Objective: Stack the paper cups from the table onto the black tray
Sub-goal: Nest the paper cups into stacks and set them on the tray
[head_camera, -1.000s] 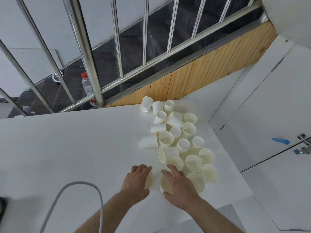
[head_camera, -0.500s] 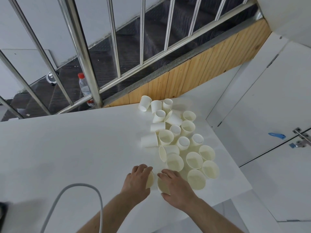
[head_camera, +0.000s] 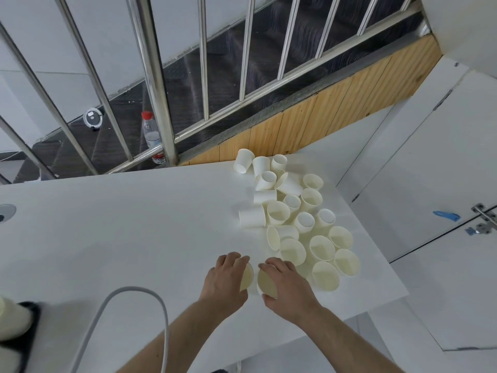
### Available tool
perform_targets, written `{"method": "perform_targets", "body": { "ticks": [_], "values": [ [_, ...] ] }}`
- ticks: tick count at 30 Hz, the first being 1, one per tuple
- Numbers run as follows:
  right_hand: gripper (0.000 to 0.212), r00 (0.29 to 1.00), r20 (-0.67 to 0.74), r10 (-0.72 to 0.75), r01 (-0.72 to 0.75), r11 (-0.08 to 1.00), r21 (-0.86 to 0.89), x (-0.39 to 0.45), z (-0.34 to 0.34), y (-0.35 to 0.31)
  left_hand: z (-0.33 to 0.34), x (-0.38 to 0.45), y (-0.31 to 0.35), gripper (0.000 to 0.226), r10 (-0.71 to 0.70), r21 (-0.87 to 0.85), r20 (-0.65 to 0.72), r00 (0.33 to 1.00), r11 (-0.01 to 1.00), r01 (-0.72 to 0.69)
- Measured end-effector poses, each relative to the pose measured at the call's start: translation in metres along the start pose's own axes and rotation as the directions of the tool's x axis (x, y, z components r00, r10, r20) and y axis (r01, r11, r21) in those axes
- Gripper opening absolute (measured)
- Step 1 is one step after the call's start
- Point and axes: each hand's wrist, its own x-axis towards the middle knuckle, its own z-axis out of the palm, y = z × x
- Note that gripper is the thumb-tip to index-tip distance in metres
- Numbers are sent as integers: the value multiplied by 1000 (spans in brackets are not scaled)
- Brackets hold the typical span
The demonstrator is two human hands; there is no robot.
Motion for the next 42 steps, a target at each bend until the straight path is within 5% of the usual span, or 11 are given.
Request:
{"method": "perform_targets", "body": {
  "ticks": [23, 42],
  "values": [
    [65, 976, -93, -199, 204, 978, 41, -107, 27, -129, -21, -205, -19, 71, -152, -27, -206, 967, 988, 150],
    [64, 897, -99, -432, 439, 896, 64, -71, 73, -365, -85, -342, -204, 68, -294, -213, -494, 819, 953, 214]
  ]
}}
